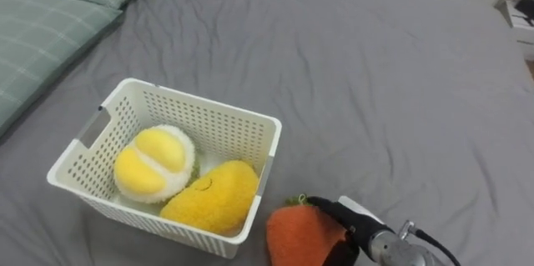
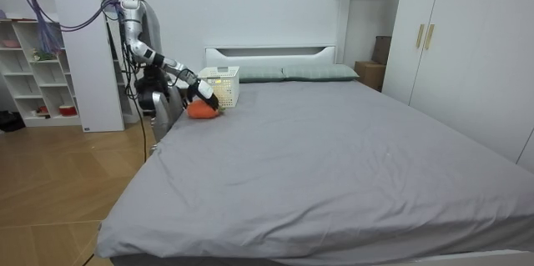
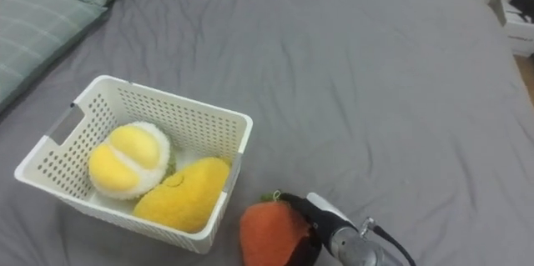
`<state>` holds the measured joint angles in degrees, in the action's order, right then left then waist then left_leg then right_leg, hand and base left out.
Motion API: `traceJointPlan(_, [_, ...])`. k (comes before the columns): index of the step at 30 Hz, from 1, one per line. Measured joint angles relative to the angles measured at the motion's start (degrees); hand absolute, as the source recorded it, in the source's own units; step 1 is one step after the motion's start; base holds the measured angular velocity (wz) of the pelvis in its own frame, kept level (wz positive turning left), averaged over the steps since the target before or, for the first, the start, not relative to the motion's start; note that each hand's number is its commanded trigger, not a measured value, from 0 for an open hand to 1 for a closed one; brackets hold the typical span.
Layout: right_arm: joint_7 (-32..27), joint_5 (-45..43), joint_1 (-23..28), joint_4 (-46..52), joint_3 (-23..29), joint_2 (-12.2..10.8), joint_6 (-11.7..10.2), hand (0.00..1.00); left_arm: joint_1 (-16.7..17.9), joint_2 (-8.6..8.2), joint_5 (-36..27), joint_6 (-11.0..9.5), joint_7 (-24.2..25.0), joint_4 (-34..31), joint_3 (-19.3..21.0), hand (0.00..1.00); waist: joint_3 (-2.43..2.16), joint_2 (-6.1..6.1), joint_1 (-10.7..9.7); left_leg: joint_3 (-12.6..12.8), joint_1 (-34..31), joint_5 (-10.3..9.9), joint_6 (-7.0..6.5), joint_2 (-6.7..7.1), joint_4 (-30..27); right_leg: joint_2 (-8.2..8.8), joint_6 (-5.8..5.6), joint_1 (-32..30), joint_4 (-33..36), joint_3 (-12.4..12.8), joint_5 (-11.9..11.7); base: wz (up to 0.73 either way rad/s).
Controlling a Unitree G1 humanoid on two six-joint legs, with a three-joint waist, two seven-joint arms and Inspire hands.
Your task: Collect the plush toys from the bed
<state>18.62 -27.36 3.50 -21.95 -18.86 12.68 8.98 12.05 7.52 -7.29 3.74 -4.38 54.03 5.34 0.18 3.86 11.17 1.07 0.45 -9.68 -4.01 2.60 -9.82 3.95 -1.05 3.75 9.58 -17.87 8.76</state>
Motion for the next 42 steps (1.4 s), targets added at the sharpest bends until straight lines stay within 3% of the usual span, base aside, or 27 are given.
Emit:
traceJointPlan(2, [0.15, -0.17, -0.33, -0.4, 0.01, -0.25, 0.71, 0.0, 0.1, 0.07, -0.01, 0.0, 0.0, 0.16, 0.01, 0.0, 0.02, -0.03, 0.46, -0.23, -0.04, 0.0, -0.01, 0.03, -0.04, 0.06, -0.01, 0.01, 0.08, -0.43, 0.0, 0.05])
traceJointPlan(3, [0.29, -0.23, -0.86, -0.67, 0.01, -0.55, 1.06, 0.15, 0.21, 0.15, -0.06, -0.01, 0.01, 0.52, 0.02, 0.0, 0.03, -0.04, 0.56, -0.25, -0.03, 0.0, -0.01, 0.03, -0.04, 0.06, -0.01, 0.01, 0.08, -0.47, 0.0, 0.0])
traceJointPlan(4, [0.32, -0.3, -1.38, -0.85, 0.0, -0.74, 1.13, 0.52, 0.42, 0.16, -0.07, -0.01, 0.01, 1.16, 0.06, 0.0, 0.09, -0.11, 0.56, -0.32, -0.05, 0.0, -0.01, 0.03, -0.03, 0.06, -0.01, 0.04, 0.07, -0.64, 0.0, 0.0])
traceJointPlan(5, [0.32, -0.3, -1.54, -0.9, 0.0, -0.8, 1.13, 0.73, 0.66, 0.15, -0.05, 0.01, 0.02, 1.29, 0.06, 0.0, 0.1, -0.13, 0.55, -0.36, -0.07, 0.0, -0.01, 0.04, -0.03, 0.07, -0.01, 0.05, 0.06, -0.77, -0.01, 0.04])
traceJointPlan(6, [0.32, -0.29, -1.77, -1.03, -0.01, -0.93, 1.17, 0.78, 0.96, 0.15, -0.06, 0.01, 0.05, 1.27, 0.06, 0.0, 0.1, -0.13, 0.55, -0.55, -0.1, 0.0, -0.01, 0.07, -0.03, 0.07, -0.01, 0.07, 0.04, -0.87, -0.01, 0.07])
traceJointPlan(7, [0.25, -0.3, -1.87, -1.09, 0.01, -1.1, 1.3, 1.0, 1.19, 0.14, -0.07, 0.01, 0.08, 1.27, 0.05, 0.0, 0.11, -0.12, 0.55, -0.78, -0.14, 0.0, -0.01, 0.1, -0.03, 0.09, -0.01, 0.1, 0.04, -1.03, -0.01, 0.07])
traceJointPlan(16, [-0.38, -0.23, -3.5, -3.69, -0.04, -1.64, 1.83, 1.0, 1.75, 0.11, -0.07, 0.04, 0.38, 1.16, 0.01, 0.0, 0.28, -0.08, 2.09, -1.43, -0.33, 0.0, -0.01, 0.17, -0.04, 0.1, -0.01, 0.1, -0.01, -1.22, 0.0, 0.03])
traceJointPlan(20, [-0.29, -0.24, -3.5, -4.86, -0.17, -1.98, 1.82, 1.0, 1.45, 0.09, 0.04, 0.08, 0.03, 1.17, 0.01, 0.0, 0.57, -0.4, 1.87, -1.44, -0.4, 0.01, 0.0, 0.19, -0.04, 0.09, -0.01, 0.04, -0.02, -1.09, 0.0, 0.0])
traceJointPlan(29, [-0.33, -0.61, -3.53, -3.88, 0.28, -2.08, 1.39, 1.0, 0.17, 0.01, 0.24, 0.08, -0.01, 0.59, 0.23, 0.0, 0.47, -0.45, 1.57, -1.1, -1.1, 0.06, 0.02, 0.15, -0.26, 0.12, -0.01, -0.8, 0.04, -0.85, -0.01, -0.01])
traceJointPlan(32, [-1.1, -1.67, -3.61, -3.79, 2.14, -1.92, 1.02, 1.0, -0.07, 0.1, 0.66, 0.09, 0.03, 0.69, 1.01, 0.0, 0.39, -0.32, 1.49, -0.93, -0.84, 0.06, 0.02, 0.15, -0.58, 0.14, -0.01, -0.57, 0.04, -0.74, -0.01, -0.02])
traceJointPlan(42, [-6.23, 0.9, -3.19, 7.96, 15.93, 1.01, -1.65, 1.0, 0.63, 0.3, 0.63, -0.09, 0.23, 1.84, 7.53, 0.0, 0.22, 0.1, -3.28, 1.31, 0.74, -0.04, -0.11, -0.07, 0.21, -0.1, -0.14, -0.17, 0.23, 2.14, -0.07, -0.11])
